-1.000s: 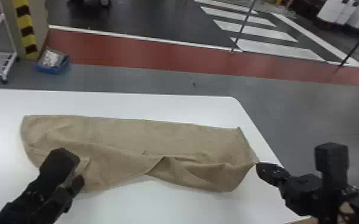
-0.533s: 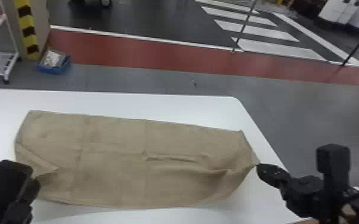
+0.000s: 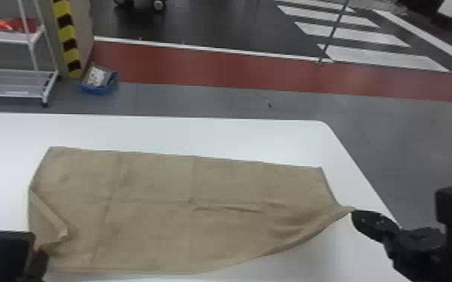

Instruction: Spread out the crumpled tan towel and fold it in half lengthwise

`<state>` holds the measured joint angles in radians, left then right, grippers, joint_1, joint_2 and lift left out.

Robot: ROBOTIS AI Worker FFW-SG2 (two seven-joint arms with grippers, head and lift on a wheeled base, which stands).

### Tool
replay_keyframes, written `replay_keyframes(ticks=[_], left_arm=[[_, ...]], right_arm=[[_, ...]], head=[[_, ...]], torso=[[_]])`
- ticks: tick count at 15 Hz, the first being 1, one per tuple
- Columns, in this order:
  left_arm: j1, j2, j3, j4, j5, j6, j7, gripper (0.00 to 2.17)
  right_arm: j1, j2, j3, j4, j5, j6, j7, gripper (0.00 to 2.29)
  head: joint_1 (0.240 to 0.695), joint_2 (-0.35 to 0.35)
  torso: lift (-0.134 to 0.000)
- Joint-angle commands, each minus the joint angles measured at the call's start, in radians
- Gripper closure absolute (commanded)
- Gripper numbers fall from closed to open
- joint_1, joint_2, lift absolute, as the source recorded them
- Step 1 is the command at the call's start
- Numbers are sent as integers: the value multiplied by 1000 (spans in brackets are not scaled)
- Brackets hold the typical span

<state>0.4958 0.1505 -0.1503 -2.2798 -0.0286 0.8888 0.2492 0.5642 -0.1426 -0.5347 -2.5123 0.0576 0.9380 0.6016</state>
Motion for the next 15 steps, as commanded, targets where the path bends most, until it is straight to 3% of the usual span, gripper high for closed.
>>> replay_keyframes(ticks=[1,3,5,12,14,15], left_arm=[[1,0,14,0,30,-30,10,1102],[-8,0,29,0,53,-27,8,1099],[-32,-2,44,19,59,-24,1,809],[-54,1,124,39,79,16,-19,724],[-37,7,175,19,68,12,-123,282],[-29,21,212,8,53,12,-249,161]], right_arm=[[-6,0,-25,6,5,-6,-2,1170],[-18,-6,-48,24,11,-6,-2,1170],[-29,-9,-73,43,11,-9,-5,1170],[-59,-15,-107,58,11,0,-6,1170],[-76,-18,-105,59,19,9,-6,1170],[-76,-20,-102,59,22,15,-6,1170]], head=[[695,-250],[695,-264],[695,-279],[695,-286],[695,-272],[695,-271]], torso=[[-123],[-123],[-123],[-123],[-123],[-123]])
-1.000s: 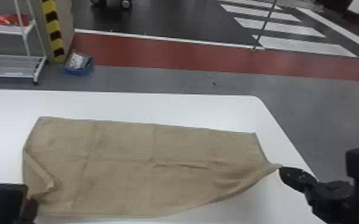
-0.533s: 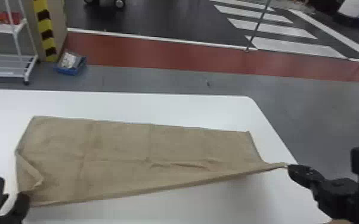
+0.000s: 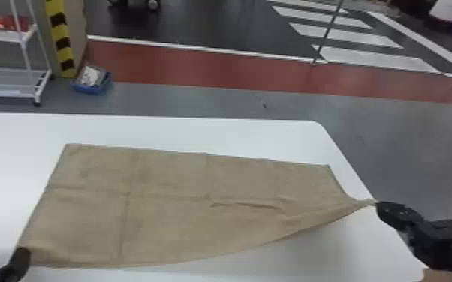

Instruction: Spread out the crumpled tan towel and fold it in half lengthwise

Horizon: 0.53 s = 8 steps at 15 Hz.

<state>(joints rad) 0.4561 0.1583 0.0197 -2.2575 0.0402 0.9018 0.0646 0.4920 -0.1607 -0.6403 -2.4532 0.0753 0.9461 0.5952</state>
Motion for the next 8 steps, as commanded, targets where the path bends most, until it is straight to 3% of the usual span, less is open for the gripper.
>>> replay_keyframes(ticks=[1,2,4,6,8], left_arm=[[12,29,94,-17,-16,-16,-255,147],[10,46,128,-11,-17,-65,-387,151],[7,86,157,15,-45,-240,-529,171],[-8,135,161,42,-120,-421,-651,215],[-63,214,158,113,-163,-513,-799,302]], right_arm=[[-4,-2,4,0,6,10,1,1170],[-1,-2,7,0,4,10,1,1170],[8,4,11,-1,4,10,3,1170],[8,4,13,-4,11,23,3,1170],[10,7,14,-18,23,56,5,1170]], head=[[695,-272],[695,-283],[695,-302],[695,-297],[695,-300]], torso=[[-123],[-123],[-123],[-123],[-123]])
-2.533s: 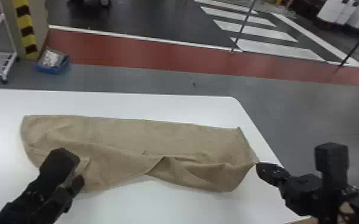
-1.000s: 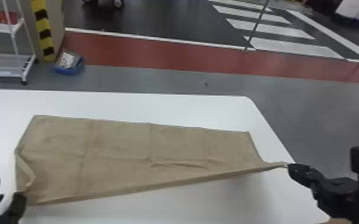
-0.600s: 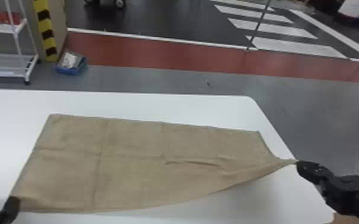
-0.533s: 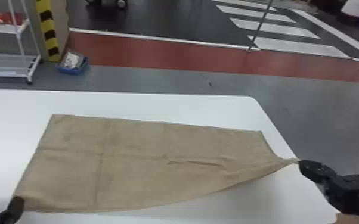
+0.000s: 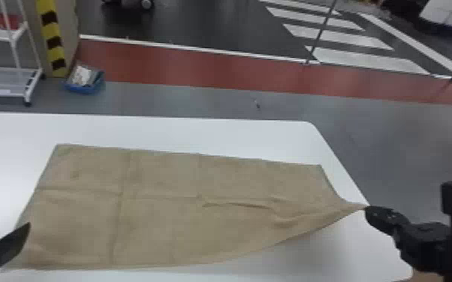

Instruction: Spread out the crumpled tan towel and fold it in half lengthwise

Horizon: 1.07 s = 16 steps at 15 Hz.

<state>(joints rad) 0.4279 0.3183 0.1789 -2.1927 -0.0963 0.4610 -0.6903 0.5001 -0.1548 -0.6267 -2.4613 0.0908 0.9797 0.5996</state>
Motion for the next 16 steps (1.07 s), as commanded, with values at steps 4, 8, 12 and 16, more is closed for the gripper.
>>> replay_keyframes(ticks=[4,8,12,16], left_arm=[[-63,222,-47,174,-120,-278,-192,329],[-61,303,-70,176,-143,-275,-324,329],[-121,320,-104,188,-166,-232,-408,329],[-170,320,-188,203,-218,-222,-428,579]], right_arm=[[8,6,4,-33,29,69,0,1170],[8,32,45,-47,67,87,0,1170],[29,52,47,-67,75,87,0,1170],[41,58,38,-85,76,90,0,1170]], head=[[695,-306],[695,-305],[695,-293],[695,-304]], torso=[[-123],[-123],[-123],[-123]])
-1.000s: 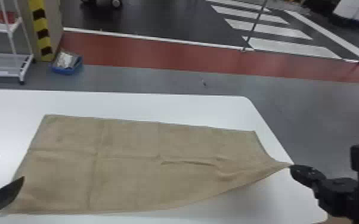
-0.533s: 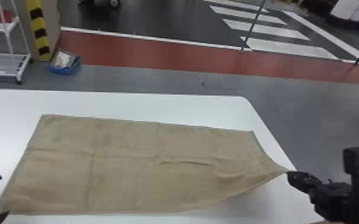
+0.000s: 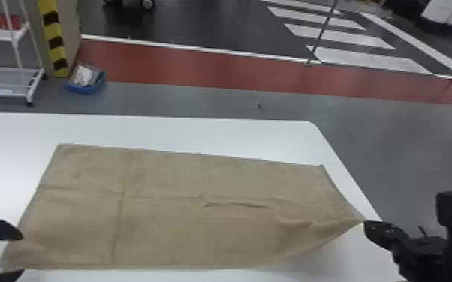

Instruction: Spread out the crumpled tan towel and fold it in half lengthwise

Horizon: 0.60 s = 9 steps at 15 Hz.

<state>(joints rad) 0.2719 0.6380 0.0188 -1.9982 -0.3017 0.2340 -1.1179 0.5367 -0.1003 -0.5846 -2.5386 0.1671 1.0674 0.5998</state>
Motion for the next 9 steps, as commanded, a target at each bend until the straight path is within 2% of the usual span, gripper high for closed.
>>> replay_keyframes(ticks=[1,2,9], left_arm=[[-22,0,-51,9,-43,11,0,579],[-23,0,-65,12,-70,14,-2,579],[-62,3,-79,56,-117,14,-2,579]], right_arm=[[5,4,-8,-11,-1,3,0,1170],[6,2,-12,-14,-4,3,2,1170],[20,4,-32,-20,-17,0,2,1170]], head=[[695,-311],[695,-319],[695,-327]], torso=[[-123],[-123],[-123]])
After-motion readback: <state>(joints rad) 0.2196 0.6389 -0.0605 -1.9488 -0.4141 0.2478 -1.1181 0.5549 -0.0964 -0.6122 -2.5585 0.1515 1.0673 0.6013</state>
